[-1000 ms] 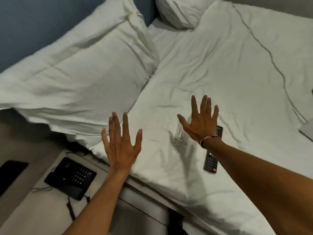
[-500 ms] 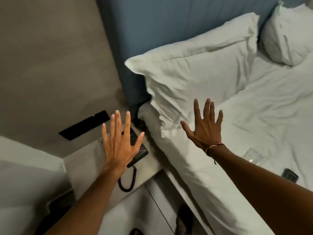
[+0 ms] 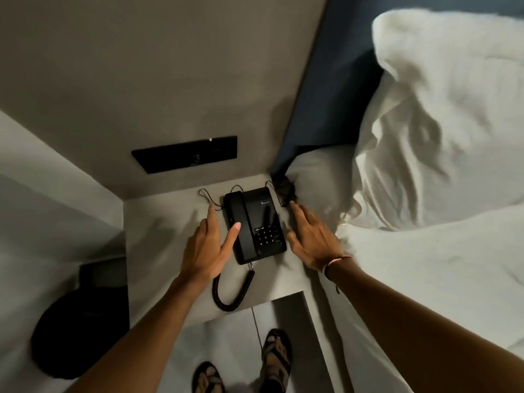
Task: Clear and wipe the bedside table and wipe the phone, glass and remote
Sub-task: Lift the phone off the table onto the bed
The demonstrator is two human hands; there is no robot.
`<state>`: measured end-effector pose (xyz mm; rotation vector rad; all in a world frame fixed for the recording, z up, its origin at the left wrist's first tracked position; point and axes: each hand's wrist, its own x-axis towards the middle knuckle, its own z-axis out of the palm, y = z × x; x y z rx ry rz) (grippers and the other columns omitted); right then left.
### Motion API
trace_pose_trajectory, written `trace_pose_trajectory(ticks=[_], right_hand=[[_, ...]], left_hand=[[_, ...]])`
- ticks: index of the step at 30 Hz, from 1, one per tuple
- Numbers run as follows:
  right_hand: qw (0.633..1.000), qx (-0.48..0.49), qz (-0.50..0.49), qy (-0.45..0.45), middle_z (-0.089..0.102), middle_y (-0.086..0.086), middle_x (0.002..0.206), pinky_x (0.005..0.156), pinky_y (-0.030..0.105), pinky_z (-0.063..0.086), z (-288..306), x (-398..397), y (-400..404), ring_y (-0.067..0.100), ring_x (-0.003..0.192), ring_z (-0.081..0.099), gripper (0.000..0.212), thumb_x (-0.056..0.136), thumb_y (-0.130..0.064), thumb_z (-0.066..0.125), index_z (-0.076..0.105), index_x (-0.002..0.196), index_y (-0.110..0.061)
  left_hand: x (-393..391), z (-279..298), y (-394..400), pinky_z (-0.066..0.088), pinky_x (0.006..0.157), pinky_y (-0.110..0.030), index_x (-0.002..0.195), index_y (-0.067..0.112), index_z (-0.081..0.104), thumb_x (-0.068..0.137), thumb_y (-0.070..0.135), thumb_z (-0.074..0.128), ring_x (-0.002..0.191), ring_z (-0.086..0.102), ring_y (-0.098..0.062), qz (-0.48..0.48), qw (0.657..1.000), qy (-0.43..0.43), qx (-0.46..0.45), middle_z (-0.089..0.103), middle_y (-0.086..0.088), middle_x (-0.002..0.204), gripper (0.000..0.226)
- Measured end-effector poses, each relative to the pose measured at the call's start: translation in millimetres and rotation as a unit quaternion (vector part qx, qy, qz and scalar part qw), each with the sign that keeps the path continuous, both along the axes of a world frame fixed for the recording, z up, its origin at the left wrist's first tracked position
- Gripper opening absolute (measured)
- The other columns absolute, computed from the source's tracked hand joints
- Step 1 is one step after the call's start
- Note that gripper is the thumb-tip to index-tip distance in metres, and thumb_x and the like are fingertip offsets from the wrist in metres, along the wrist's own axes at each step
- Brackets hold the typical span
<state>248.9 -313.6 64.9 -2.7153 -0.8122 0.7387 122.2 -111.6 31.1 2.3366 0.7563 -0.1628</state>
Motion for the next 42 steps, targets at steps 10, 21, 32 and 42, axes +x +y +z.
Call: trace_pose_trajectory(ticks=[10,21,32,42], right_hand=[[0.957,0.093,-0.218,0.169,0.055,0.021,0.132,0.108,0.039,0.039,-120,52,43,0.036,0.125,0.051,0.049,0.102,-0.046,0.042,0.049,0.14,-0.017],[0.896,0.196,-0.341,0.206,0.07,0.008,0.093,0.089,0.031,0.049,-165,39,37,0.026,0.094,0.064,0.03,0.1,-0.036,0.053,0.071,0.095,-0.012],[0.743,0.359,-0.4,0.398,0.075,-0.003,0.081,0.069,0.027,0.058,-88,1,22,0.01,0.071,0.068,0.016,0.094,-0.025,0.066,0.076,0.08,-0.025],[0.71,0.349,-0.367,0.49,0.07,0.008,0.097,0.077,0.03,0.058,-4,-20,-18,0.017,0.082,0.069,0.036,0.067,-0.031,0.088,0.066,0.093,-0.018]], left_hand=[[60,-108,12,0.048,0.094,-0.037,0.133,0.011,0.05,0.1,0.06,0.035,0.111,0.062,-0.033,0.125,0.979,0.041,-0.153,0.067,-0.015,0.108,0.061],[84,-130,6,0.043,0.069,-0.031,0.056,0.017,0.041,0.089,0.061,0.06,0.07,0.053,-0.025,0.302,0.912,0.026,-0.275,0.051,0.0,0.062,0.058],[37,-41,29,0.063,0.076,-0.034,0.094,0.004,0.068,0.088,0.041,0.072,0.089,0.072,-0.024,0.208,0.878,-0.066,-0.426,0.073,-0.013,0.101,0.038],[15,50,42,0.062,0.077,-0.028,0.105,0.006,0.074,0.075,0.042,0.081,0.096,0.075,-0.021,0.059,0.894,-0.067,-0.439,0.078,-0.009,0.106,0.048]])
